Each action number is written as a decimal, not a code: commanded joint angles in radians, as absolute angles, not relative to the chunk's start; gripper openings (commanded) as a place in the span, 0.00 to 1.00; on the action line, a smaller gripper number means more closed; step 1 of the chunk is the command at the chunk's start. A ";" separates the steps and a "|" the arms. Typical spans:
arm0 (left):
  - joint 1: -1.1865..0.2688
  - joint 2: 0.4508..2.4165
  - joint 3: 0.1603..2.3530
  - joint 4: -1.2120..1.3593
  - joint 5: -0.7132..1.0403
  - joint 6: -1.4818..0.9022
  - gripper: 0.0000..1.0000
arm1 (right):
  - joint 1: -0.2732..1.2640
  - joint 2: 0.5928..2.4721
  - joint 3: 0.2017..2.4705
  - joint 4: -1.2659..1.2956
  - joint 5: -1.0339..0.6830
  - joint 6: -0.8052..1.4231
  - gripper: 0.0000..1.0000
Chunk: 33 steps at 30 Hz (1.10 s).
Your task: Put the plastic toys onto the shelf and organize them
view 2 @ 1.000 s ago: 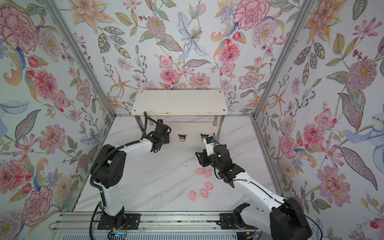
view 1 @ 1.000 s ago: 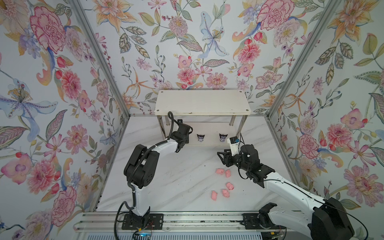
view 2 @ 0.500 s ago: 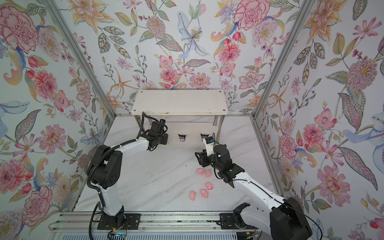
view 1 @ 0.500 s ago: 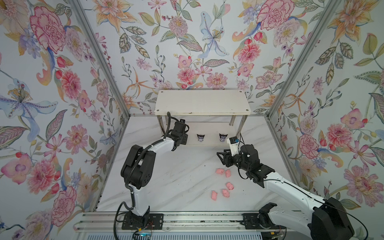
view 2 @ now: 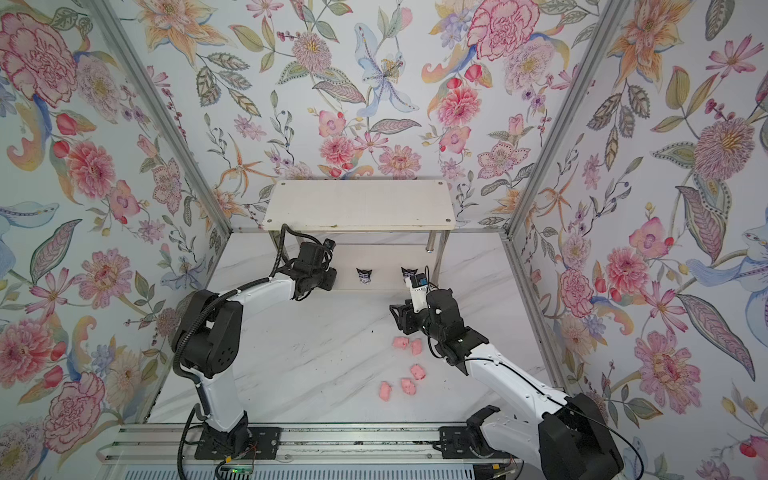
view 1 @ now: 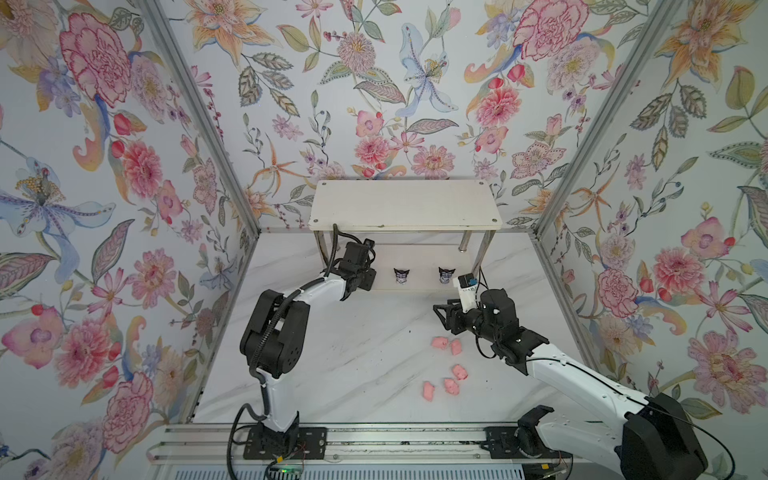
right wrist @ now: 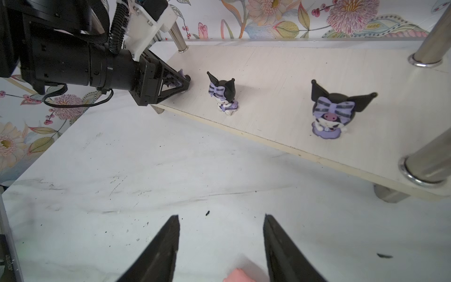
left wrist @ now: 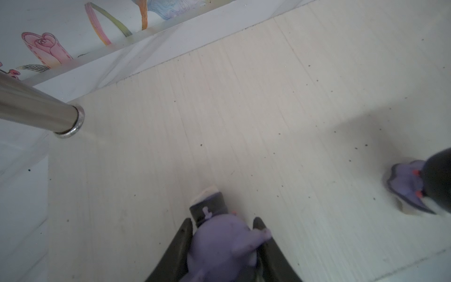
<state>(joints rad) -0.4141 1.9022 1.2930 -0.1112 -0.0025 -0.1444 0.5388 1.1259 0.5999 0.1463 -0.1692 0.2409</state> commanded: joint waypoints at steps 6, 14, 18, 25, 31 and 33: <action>-0.371 1.839 1.249 -0.109 0.017 -0.100 0.31 | 0.532 1.133 0.591 0.149 -0.177 0.251 0.57; -0.364 1.838 1.236 -0.089 0.067 -0.115 0.35 | 0.533 1.141 0.592 0.149 -0.180 0.253 0.58; -0.364 1.842 1.235 -0.086 0.073 -0.120 0.50 | 0.533 1.136 0.591 0.149 -0.178 0.252 0.58; -0.366 1.835 1.239 -0.086 0.072 -0.118 0.56 | 0.534 1.137 0.592 0.149 -0.179 0.251 0.59; -0.362 1.835 1.248 -0.092 0.080 -0.115 0.64 | 0.534 1.137 0.591 0.149 -0.179 0.252 0.60; -0.363 1.832 1.250 -0.095 0.083 -0.112 0.67 | 0.534 1.137 0.591 0.149 -0.179 0.253 0.60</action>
<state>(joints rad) -0.3775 1.8637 1.2411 -0.1085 0.0689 -0.1181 0.5388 1.1259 0.5999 0.1463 -0.1692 0.2440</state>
